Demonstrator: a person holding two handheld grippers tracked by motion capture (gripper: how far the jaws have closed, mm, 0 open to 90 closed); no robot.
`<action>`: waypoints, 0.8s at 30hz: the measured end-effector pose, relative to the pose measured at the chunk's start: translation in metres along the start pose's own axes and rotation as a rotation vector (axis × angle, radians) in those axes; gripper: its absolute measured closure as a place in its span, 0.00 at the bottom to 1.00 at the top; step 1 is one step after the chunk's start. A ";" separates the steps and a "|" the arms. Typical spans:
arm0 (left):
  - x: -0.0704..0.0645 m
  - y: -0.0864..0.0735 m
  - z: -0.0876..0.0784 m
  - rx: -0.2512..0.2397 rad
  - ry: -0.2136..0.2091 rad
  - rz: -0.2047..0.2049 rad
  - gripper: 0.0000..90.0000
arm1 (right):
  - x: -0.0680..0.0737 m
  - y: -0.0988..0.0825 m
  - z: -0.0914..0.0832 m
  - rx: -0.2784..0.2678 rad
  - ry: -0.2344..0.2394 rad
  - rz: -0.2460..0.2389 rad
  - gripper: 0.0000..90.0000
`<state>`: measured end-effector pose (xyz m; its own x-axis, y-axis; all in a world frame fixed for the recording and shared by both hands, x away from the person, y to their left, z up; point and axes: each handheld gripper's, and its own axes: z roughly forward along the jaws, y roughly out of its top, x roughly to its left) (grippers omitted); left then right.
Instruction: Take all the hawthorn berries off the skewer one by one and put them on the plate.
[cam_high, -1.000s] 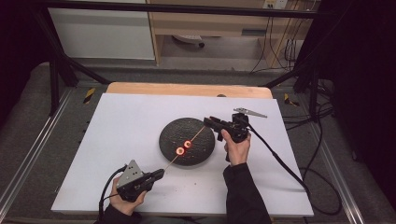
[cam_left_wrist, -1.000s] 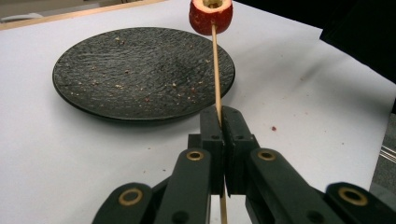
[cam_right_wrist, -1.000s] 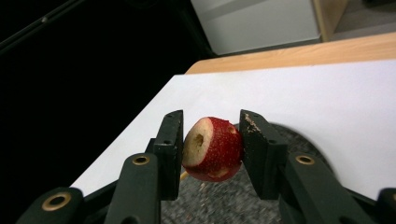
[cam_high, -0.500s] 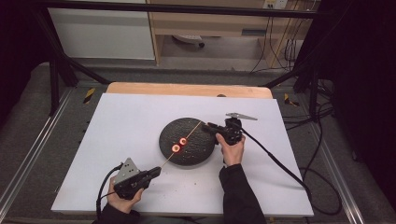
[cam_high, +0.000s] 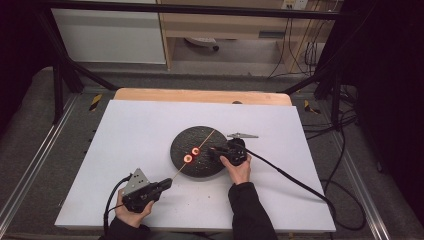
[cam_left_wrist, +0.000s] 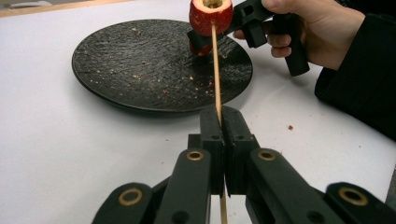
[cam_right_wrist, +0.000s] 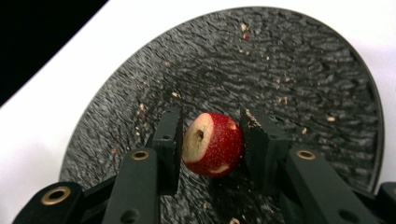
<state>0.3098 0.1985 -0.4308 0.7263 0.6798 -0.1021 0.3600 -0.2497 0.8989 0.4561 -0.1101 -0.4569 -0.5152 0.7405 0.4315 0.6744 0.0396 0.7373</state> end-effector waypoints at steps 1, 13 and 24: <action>0.000 0.000 0.000 0.004 -0.001 0.000 0.98 | 0.000 0.000 0.000 0.005 -0.002 -0.003 0.66; -0.002 0.000 0.001 0.010 -0.002 0.003 0.98 | 0.017 0.013 -0.035 -0.076 0.055 -0.056 0.25; -0.006 0.000 0.004 0.009 -0.005 0.014 0.98 | 0.038 0.009 -0.056 -0.113 0.169 -0.035 0.15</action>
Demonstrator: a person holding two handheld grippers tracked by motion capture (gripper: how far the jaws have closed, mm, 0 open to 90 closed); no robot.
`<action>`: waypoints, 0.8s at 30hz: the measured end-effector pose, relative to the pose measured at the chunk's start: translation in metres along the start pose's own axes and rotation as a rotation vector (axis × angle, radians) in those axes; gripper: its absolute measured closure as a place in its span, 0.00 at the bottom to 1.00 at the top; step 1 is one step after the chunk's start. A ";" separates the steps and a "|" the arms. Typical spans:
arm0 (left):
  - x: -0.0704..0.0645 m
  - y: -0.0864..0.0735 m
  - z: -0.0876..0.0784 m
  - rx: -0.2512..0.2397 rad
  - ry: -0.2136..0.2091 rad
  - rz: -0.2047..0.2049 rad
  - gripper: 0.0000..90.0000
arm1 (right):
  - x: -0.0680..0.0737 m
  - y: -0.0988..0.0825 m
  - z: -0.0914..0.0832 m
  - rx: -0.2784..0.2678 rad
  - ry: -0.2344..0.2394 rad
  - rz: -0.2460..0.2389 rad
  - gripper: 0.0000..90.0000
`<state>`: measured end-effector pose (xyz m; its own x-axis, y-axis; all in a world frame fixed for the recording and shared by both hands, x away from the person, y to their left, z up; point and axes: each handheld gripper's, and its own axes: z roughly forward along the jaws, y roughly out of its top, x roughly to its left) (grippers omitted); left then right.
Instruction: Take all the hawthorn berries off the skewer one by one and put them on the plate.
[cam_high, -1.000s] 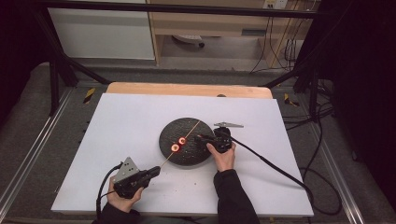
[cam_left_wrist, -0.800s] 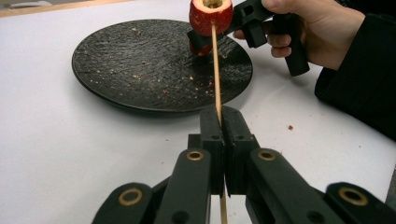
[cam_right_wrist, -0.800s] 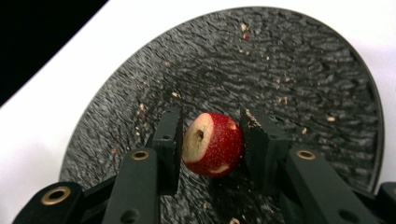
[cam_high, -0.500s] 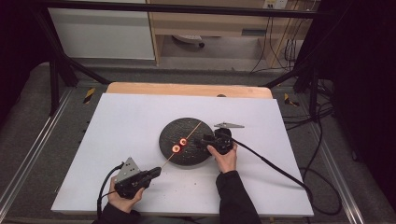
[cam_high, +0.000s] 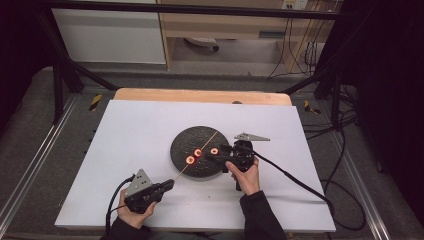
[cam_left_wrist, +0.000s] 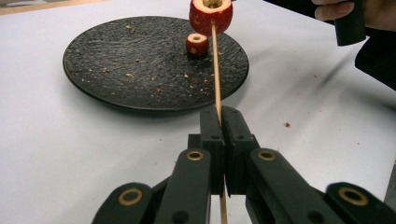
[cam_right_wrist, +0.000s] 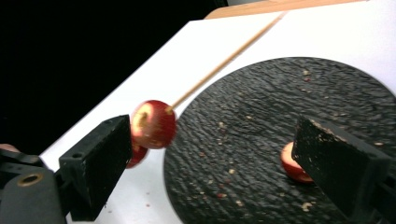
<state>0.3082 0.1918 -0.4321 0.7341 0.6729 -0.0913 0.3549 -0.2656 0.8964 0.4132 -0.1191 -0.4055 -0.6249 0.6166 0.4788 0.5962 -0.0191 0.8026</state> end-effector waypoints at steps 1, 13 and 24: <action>-0.001 0.000 0.000 0.001 -0.001 0.002 0.98 | 0.002 0.000 0.001 -0.001 0.005 0.004 0.16; -0.004 0.000 0.002 -0.003 -0.010 0.011 0.98 | 0.009 -0.003 0.017 -0.014 0.068 0.047 0.43; -0.006 0.000 0.003 -0.002 -0.007 0.012 0.98 | 0.009 -0.005 0.020 0.009 0.139 0.097 0.69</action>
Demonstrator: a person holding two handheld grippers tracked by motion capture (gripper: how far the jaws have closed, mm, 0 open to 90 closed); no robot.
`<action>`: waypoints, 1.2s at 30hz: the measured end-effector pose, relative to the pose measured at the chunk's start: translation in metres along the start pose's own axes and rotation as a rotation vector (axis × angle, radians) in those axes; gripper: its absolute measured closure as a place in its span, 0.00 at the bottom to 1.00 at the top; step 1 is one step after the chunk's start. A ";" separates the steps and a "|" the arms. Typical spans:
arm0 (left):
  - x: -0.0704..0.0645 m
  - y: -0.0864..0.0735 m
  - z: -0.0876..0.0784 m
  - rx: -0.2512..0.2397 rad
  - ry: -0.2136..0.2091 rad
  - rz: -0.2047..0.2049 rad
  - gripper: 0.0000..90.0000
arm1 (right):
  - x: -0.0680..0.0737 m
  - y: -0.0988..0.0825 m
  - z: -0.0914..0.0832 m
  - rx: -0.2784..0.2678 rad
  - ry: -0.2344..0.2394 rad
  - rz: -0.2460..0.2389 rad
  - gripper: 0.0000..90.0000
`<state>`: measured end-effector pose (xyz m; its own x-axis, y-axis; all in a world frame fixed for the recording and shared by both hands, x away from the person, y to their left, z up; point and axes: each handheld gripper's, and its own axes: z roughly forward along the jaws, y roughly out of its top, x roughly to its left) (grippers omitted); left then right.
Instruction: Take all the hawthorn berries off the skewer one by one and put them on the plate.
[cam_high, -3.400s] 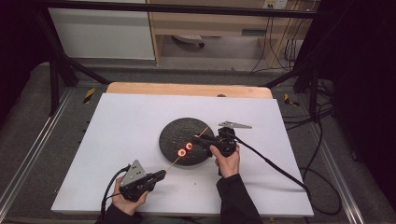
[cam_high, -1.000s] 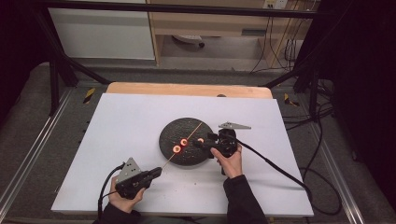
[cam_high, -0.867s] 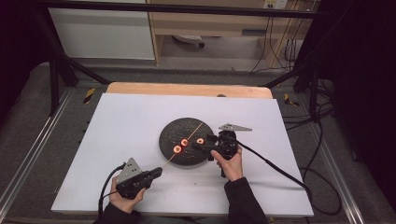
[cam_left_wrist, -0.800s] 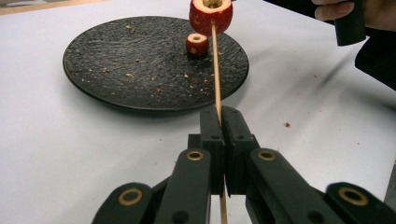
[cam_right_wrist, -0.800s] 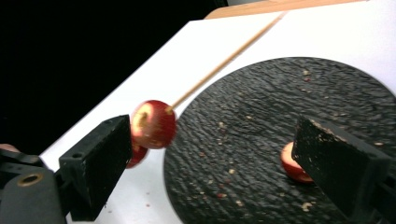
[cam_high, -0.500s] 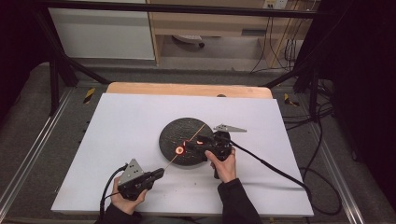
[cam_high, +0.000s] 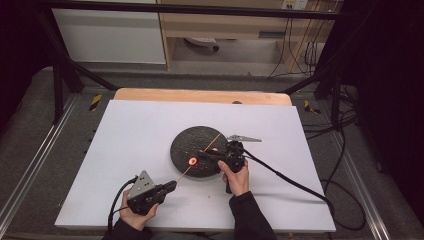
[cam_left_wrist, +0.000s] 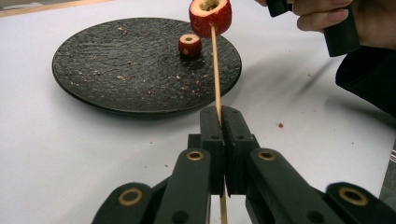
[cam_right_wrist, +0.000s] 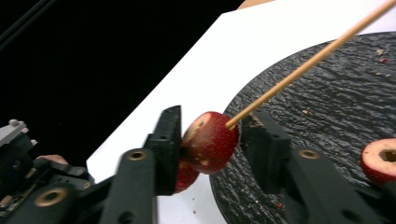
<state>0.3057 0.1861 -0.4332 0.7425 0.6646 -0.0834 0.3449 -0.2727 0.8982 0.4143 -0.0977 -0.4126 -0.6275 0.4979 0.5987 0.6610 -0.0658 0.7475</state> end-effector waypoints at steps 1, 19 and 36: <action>0.000 0.000 0.000 -0.001 0.000 -0.001 0.98 | 0.000 0.000 0.000 -0.002 0.002 0.000 0.70; 0.000 0.002 -0.005 -0.030 -0.002 -0.002 0.98 | -0.007 0.034 -0.020 -0.085 -0.064 -0.012 0.71; 0.002 0.002 -0.008 -0.036 -0.003 -0.005 0.98 | -0.023 0.068 -0.039 -0.152 -0.174 -0.029 0.71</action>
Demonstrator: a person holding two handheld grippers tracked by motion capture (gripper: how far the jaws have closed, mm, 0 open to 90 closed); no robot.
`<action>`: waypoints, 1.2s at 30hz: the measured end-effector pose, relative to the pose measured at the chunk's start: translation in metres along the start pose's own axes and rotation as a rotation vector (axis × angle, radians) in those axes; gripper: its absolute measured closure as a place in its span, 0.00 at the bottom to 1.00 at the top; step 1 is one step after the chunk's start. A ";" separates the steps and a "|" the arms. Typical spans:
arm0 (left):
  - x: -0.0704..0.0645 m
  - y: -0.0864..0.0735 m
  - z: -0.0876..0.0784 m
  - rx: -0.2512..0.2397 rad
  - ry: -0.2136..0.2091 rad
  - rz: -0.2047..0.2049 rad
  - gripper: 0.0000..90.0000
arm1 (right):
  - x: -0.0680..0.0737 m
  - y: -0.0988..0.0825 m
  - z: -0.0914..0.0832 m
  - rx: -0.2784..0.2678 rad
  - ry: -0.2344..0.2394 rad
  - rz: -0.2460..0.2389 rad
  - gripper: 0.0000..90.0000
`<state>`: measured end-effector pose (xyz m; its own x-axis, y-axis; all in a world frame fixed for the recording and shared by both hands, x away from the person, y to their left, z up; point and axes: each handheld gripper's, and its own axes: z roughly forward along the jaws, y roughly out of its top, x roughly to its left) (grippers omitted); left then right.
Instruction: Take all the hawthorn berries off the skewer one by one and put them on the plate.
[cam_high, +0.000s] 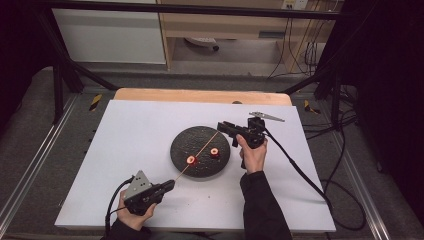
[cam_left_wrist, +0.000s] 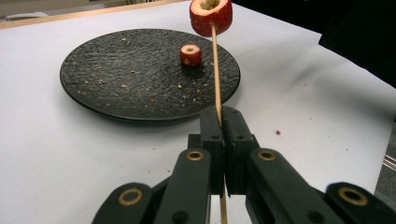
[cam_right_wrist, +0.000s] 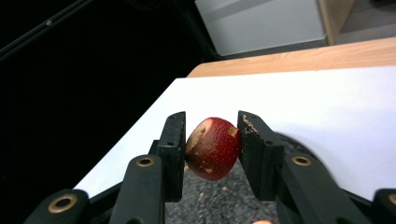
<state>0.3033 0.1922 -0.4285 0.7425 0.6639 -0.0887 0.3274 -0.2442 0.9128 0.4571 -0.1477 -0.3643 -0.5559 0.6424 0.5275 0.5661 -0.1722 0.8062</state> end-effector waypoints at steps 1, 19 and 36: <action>0.001 0.000 -0.001 -0.002 0.002 -0.001 0.98 | -0.001 0.001 0.000 -0.004 -0.011 -0.005 0.71; 0.005 0.000 -0.002 -0.006 0.014 -0.017 0.98 | -0.027 -0.041 0.044 0.148 -0.091 -0.010 0.71; 0.005 -0.001 -0.001 0.006 0.011 -0.014 0.98 | -0.036 -0.058 0.059 0.195 -0.159 -0.054 0.58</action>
<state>0.3064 0.1963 -0.4293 0.7315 0.6748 -0.0976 0.3418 -0.2391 0.9088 0.4803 -0.1172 -0.4459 -0.4949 0.7587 0.4236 0.6532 0.0034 0.7571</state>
